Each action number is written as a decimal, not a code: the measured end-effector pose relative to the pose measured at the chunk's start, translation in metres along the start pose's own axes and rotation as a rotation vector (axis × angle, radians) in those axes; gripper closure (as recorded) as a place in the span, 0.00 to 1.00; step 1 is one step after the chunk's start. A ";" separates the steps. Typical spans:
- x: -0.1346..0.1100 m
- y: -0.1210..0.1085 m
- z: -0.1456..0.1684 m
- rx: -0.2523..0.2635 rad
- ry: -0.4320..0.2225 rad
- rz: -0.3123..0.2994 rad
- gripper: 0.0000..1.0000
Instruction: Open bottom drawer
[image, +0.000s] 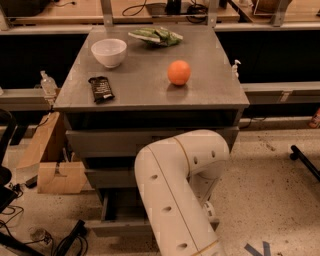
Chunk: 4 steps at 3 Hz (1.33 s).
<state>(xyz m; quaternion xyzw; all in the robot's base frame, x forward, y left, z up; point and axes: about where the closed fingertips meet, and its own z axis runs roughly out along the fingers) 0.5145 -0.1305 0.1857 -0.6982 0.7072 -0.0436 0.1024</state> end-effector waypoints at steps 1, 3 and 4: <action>0.000 0.013 -0.003 0.002 -0.015 -0.012 1.00; 0.000 0.025 -0.005 0.003 -0.030 -0.025 1.00; 0.000 0.025 -0.005 0.003 -0.030 -0.025 1.00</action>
Offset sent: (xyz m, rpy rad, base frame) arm -0.4776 -0.0188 0.0057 0.4058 -0.0906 0.5067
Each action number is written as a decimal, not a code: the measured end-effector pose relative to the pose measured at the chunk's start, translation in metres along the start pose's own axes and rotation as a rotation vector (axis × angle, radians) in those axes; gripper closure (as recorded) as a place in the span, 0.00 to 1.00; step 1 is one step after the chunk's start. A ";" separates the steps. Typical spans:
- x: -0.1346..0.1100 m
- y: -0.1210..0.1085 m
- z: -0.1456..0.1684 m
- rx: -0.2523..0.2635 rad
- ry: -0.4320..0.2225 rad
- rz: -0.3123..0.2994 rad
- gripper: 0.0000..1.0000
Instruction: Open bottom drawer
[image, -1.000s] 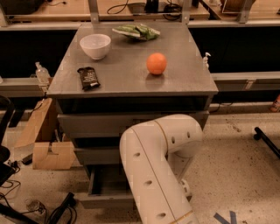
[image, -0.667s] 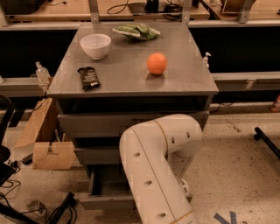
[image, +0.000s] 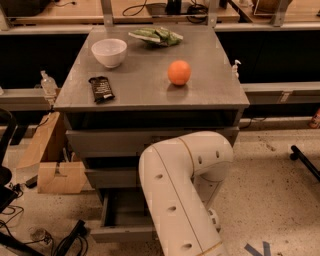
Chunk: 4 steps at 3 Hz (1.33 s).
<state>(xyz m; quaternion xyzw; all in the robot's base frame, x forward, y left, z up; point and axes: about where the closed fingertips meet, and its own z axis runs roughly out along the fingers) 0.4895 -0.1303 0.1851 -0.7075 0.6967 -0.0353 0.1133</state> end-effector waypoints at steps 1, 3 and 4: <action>0.000 0.017 -0.003 0.000 -0.019 -0.016 1.00; 0.000 0.037 -0.006 -0.001 -0.044 -0.038 1.00; -0.001 0.036 -0.006 -0.001 -0.044 -0.038 1.00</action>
Offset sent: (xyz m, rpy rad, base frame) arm -0.4559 -0.0206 -0.0044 0.3806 -0.0402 0.5006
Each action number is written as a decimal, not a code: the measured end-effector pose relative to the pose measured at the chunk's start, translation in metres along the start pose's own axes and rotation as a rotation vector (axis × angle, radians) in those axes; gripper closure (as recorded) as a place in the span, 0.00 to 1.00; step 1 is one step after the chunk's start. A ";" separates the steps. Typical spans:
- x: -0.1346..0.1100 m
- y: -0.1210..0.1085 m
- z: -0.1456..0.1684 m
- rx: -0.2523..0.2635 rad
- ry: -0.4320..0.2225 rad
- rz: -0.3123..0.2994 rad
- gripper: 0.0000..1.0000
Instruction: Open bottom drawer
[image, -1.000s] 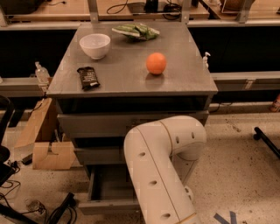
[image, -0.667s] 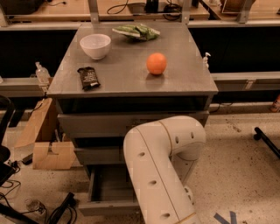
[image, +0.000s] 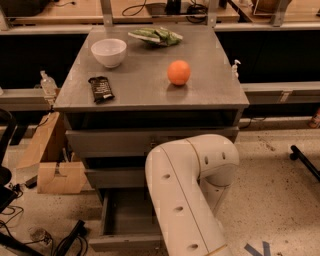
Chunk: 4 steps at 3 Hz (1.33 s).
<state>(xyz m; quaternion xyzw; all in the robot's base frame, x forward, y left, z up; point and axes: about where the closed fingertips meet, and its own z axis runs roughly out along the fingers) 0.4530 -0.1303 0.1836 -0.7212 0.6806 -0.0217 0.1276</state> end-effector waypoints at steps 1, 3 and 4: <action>-0.004 0.022 -0.003 0.003 -0.043 -0.040 1.00; -0.005 0.020 -0.003 0.003 -0.043 -0.041 1.00; -0.005 0.020 -0.003 0.003 -0.043 -0.041 0.98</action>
Offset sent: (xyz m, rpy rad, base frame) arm -0.3060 0.0356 0.0032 0.5065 -0.1604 0.6527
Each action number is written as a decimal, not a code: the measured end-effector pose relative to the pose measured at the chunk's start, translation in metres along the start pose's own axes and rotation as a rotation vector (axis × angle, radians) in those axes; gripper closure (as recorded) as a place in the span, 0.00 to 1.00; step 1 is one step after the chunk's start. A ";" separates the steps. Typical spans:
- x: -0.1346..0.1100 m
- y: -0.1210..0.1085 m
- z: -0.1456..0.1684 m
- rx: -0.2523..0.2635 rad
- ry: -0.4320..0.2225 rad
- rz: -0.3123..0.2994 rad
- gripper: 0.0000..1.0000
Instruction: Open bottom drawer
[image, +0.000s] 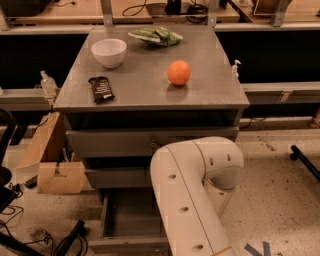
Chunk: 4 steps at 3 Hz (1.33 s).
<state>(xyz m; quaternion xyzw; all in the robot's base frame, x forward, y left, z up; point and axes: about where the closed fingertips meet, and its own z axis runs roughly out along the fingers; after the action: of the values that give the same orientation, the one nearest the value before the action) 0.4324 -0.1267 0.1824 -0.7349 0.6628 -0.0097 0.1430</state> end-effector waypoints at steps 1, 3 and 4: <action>0.000 0.000 0.000 0.000 0.000 0.000 0.75; 0.000 0.000 0.000 0.000 0.000 0.000 0.21; 0.000 0.000 0.001 -0.001 -0.001 0.000 0.00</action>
Offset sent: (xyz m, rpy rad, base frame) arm 0.0000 0.0000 0.0000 0.0000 0.0000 0.0000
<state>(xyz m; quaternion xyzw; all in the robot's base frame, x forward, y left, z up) 0.4320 -0.1261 0.1818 -0.7350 0.6627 -0.0091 0.1429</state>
